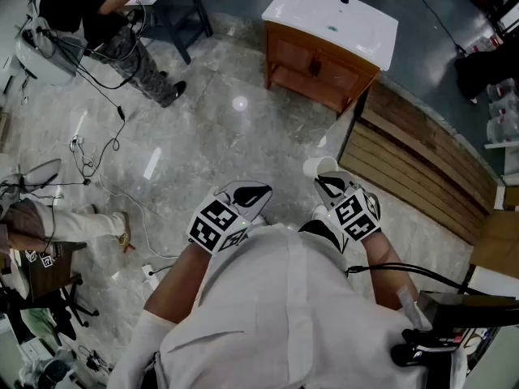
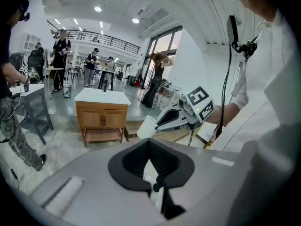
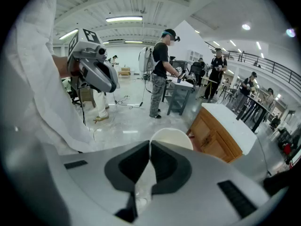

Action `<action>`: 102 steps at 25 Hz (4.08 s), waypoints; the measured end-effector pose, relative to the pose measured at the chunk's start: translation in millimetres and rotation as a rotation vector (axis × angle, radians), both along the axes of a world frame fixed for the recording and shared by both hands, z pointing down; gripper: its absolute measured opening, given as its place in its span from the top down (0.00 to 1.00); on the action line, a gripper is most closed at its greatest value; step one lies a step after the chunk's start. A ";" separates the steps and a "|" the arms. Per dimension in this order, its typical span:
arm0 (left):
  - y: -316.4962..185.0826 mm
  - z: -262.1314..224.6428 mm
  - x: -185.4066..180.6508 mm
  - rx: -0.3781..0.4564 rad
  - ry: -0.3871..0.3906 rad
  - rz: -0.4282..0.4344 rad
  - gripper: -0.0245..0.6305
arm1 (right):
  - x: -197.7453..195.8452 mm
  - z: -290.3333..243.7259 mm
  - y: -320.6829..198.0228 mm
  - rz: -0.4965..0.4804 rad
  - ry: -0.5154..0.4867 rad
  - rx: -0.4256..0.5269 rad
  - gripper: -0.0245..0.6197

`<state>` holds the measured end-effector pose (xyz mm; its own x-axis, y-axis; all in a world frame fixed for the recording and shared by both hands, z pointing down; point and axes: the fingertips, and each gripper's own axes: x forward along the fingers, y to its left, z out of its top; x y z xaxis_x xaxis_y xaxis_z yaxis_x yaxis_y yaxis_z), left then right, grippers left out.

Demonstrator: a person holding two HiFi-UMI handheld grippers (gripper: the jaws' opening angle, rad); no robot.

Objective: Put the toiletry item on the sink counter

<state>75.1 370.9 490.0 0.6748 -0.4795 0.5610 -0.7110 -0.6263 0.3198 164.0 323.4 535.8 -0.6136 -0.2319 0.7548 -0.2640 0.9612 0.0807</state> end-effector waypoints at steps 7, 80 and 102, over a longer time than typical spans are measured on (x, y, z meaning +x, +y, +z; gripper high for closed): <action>-9.5 14.3 -56.8 0.007 0.007 -0.051 0.95 | -31.3 9.2 -1.6 0.014 0.037 -0.002 0.94; -657.7 -22.3 -154.7 0.016 -0.055 -0.337 0.95 | -174.9 58.7 -882.6 -0.282 0.287 0.107 0.94; -651.1 -17.6 -149.6 -0.052 -0.069 -0.497 0.95 | -194.2 83.6 -925.4 -0.361 0.314 0.093 0.94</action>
